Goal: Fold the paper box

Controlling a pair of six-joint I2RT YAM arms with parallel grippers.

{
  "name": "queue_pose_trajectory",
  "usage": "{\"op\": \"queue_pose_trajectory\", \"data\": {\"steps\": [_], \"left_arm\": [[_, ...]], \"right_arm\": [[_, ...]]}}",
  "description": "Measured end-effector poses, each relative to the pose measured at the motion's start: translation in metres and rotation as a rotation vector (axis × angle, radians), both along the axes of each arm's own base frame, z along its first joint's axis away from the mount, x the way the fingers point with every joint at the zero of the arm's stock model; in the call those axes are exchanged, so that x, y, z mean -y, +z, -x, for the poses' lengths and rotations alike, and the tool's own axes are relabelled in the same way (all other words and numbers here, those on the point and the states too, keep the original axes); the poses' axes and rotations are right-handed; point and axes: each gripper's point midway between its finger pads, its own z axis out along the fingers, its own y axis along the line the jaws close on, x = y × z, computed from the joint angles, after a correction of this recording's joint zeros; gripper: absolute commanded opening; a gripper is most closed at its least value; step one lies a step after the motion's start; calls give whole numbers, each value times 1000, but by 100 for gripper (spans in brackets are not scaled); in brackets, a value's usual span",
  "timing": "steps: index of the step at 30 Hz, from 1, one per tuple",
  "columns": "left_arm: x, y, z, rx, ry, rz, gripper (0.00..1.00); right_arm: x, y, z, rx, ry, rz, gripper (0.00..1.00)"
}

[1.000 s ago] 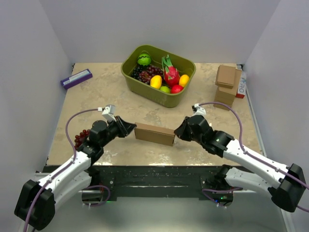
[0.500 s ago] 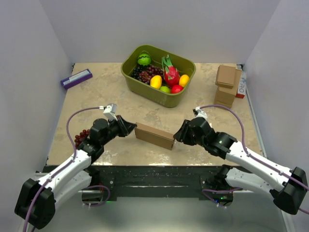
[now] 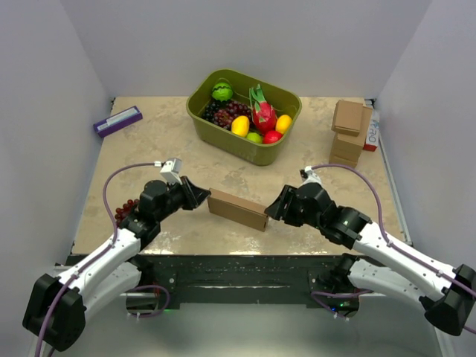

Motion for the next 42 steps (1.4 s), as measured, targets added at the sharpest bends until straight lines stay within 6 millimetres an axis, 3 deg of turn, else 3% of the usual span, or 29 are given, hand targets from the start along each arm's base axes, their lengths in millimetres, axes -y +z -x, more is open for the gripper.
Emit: {"op": "queue_pose_trajectory", "data": {"steps": [10, 28, 42], "left_arm": [[-1, 0, 0, 2, -3, -19, 7], [-1, 0, 0, 7, -7, -25, 7], [-2, 0, 0, 8, -7, -25, 7]], "right_arm": [[-11, 1, 2, -4, 33, -48, 59], [-11, -10, 10, -25, 19, -83, 48], [-5, -5, 7, 0, -13, -88, 44]]}}
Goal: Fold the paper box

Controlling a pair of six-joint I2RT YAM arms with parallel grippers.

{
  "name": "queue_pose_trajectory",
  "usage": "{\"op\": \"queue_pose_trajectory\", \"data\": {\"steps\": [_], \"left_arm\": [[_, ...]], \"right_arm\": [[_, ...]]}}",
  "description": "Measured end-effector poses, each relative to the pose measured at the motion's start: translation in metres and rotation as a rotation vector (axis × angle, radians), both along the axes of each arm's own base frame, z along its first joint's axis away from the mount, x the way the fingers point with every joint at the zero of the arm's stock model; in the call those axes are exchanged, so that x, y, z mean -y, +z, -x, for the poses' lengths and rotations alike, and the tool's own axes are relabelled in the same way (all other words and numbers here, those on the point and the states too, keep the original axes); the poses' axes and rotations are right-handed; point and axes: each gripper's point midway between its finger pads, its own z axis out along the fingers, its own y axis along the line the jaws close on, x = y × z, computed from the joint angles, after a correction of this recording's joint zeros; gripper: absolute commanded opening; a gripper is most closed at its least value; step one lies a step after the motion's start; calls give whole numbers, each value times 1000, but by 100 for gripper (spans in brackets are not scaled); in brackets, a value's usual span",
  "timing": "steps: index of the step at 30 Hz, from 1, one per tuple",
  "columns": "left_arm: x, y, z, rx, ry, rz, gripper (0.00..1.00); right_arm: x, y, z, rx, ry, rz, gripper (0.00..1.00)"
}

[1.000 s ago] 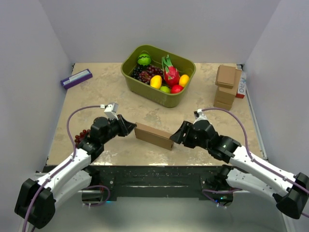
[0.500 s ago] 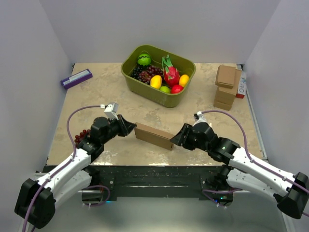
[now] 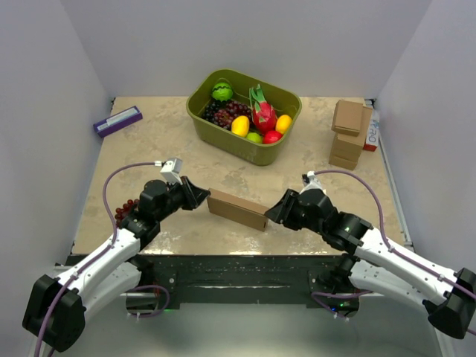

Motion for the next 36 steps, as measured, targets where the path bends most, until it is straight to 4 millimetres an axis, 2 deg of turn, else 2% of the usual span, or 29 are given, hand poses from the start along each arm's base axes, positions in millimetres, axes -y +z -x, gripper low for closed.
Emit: {"op": "queue_pose_trajectory", "data": {"steps": [16, 27, 34, 36], "left_arm": [[1, 0, 2, 3, -8, -3, 7], [1, 0, 2, 8, -7, -10, 7], [1, 0, 2, 8, -7, -10, 7], [1, 0, 2, 8, -6, -11, 7]], "right_arm": [[5, -7, -2, -3, -20, 25, 38], [1, -7, -6, 1, -26, 32, 18], [-2, -11, -7, -10, -24, 38, 0], [-2, -11, -8, -12, -26, 37, 0]]}}
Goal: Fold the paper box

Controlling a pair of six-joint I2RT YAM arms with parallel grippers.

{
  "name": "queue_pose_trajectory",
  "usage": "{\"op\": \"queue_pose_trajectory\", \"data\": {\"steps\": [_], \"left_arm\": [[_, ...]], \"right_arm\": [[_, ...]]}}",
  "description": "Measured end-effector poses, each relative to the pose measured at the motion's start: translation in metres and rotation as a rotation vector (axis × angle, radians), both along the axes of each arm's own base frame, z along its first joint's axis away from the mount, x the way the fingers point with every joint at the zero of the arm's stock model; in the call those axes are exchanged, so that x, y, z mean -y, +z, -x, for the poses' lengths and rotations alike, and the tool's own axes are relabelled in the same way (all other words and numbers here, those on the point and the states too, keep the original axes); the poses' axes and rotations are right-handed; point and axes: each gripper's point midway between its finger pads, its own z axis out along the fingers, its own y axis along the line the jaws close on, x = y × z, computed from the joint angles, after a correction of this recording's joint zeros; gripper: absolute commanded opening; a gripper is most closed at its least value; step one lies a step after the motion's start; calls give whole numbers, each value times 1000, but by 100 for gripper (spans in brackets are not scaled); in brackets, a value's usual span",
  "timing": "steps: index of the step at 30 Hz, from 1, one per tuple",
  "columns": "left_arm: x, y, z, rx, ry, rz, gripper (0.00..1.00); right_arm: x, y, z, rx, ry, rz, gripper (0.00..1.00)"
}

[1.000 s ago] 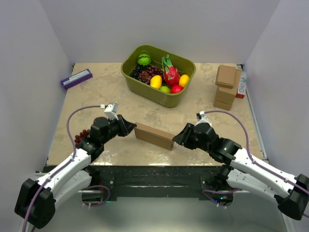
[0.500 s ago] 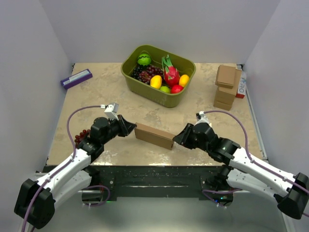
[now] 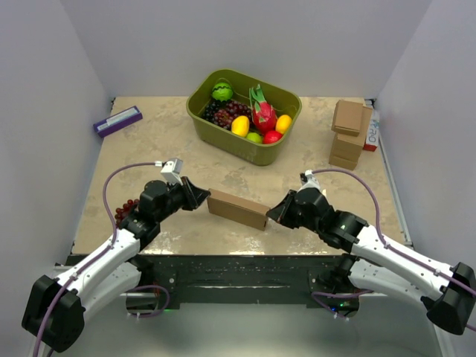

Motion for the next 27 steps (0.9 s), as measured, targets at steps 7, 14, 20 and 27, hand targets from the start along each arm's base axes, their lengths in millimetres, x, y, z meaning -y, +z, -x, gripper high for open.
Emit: {"op": "queue_pose_trajectory", "data": {"steps": [7, 14, 20, 27], "left_arm": [[-1, 1, 0, 2, 3, -1, 6], [3, 4, -5, 54, -12, 14, 3], [6, 9, -21, 167, -1, 26, 4], [3, 9, -3, 273, -25, 41, 4]], "right_arm": [[0, -1, 1, -4, -8, -20, 0], [-2, 2, -5, 29, -8, -16, 0], [-2, 7, -21, 123, 13, 56, 0], [-1, 10, -16, 190, 96, 90, 0]]}}
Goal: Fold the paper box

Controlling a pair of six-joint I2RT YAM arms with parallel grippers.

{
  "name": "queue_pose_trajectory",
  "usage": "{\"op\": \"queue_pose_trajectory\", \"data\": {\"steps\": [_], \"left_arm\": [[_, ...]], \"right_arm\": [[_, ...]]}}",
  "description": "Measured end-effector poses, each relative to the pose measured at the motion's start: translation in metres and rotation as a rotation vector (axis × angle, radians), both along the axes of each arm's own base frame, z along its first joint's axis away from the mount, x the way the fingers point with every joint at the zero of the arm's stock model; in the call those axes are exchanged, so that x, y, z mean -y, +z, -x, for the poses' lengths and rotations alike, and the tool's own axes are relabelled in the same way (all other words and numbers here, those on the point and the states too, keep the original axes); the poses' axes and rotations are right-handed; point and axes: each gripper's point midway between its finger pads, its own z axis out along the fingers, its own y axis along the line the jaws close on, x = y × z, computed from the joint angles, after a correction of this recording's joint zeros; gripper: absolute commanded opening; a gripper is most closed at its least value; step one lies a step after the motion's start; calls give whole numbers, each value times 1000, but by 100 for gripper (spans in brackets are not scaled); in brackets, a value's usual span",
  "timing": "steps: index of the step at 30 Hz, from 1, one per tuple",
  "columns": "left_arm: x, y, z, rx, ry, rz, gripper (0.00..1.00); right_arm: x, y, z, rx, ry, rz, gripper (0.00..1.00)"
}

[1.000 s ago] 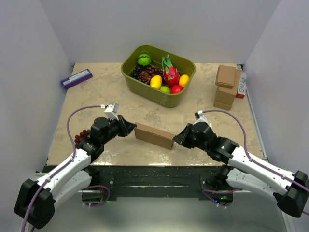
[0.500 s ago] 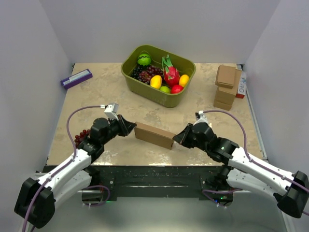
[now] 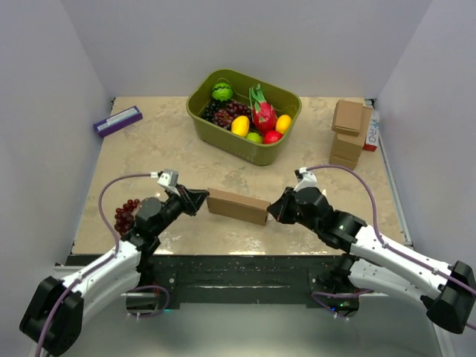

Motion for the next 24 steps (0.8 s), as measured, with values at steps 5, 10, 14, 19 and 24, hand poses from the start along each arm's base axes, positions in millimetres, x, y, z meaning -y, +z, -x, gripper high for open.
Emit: {"op": "queue_pose_trajectory", "data": {"steps": [5, 10, 14, 19, 24], "left_arm": [[-6, -2, 20, 40, -7, 30, 7], [-9, -4, 33, 15, -15, 44, 22], [-12, -30, 43, -87, -17, -1, 52], [-20, -57, 50, -202, 12, -53, 82], [-23, -64, 45, -276, 50, -85, 87]], "right_arm": [[-4, 1, 17, 9, 66, -3, 18], [-7, 1, 36, -8, 129, -18, 39], [-6, -2, 43, -25, 141, -43, 53], [-2, -8, 48, -34, 135, -52, 73], [-5, -21, 44, -59, 133, -1, 91]]}}
